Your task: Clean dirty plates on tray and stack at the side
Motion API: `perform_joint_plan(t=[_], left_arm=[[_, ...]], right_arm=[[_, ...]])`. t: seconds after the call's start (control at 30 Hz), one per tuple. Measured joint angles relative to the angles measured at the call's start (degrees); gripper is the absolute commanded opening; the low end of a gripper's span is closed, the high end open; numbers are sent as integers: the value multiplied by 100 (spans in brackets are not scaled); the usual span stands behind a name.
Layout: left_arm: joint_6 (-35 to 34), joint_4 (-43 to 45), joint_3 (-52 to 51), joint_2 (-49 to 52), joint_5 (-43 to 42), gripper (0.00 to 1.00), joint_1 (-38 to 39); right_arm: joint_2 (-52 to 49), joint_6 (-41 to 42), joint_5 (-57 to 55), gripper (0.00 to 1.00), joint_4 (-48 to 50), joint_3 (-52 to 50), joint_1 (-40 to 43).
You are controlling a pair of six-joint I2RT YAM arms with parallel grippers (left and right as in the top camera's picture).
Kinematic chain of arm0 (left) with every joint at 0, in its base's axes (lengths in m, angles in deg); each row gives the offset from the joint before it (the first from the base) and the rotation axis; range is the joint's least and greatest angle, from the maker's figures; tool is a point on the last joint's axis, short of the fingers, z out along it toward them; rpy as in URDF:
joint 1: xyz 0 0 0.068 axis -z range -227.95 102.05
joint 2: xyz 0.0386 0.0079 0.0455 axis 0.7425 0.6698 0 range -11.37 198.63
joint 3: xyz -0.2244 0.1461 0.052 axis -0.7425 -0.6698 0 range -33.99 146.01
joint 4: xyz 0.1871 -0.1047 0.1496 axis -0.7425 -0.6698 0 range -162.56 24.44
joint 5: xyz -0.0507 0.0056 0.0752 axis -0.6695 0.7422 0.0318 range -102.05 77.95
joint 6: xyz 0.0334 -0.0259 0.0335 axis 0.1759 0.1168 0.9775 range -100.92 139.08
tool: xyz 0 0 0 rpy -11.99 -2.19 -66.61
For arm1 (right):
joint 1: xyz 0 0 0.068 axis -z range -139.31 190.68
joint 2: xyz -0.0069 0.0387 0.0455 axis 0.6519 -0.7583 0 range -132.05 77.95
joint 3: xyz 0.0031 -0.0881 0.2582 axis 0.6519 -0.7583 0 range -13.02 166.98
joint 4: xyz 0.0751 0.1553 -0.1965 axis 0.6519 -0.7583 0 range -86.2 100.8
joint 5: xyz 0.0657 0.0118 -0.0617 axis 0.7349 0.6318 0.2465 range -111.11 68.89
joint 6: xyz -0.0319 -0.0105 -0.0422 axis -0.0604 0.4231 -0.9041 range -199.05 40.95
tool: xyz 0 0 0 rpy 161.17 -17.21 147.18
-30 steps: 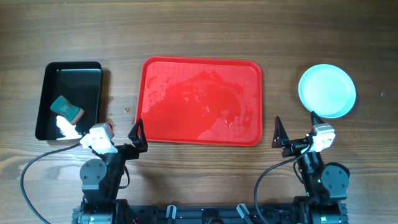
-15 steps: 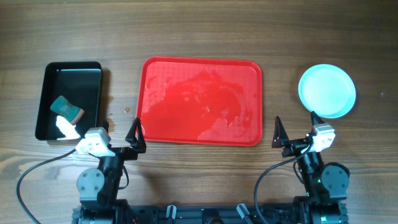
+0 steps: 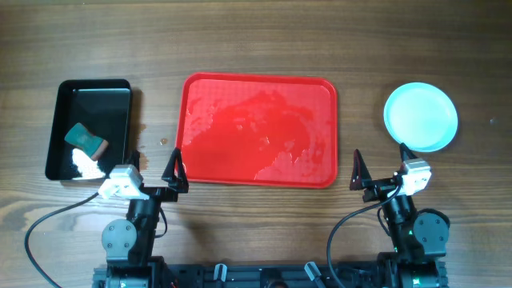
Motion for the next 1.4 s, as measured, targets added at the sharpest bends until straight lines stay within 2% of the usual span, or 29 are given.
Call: perform_joint_plan(t=[0.43, 0.87, 1.4], left_arm=[[11, -356, -2, 2, 90, 100, 37], [1043, -358, -2, 2, 111, 100, 55], [1178, -361, -2, 2, 111, 100, 55]], right_arm=[[0, 0, 0, 100, 2, 0, 0], [0, 0, 0, 100, 0, 0, 0], [0, 0, 0, 100, 0, 0, 0]])
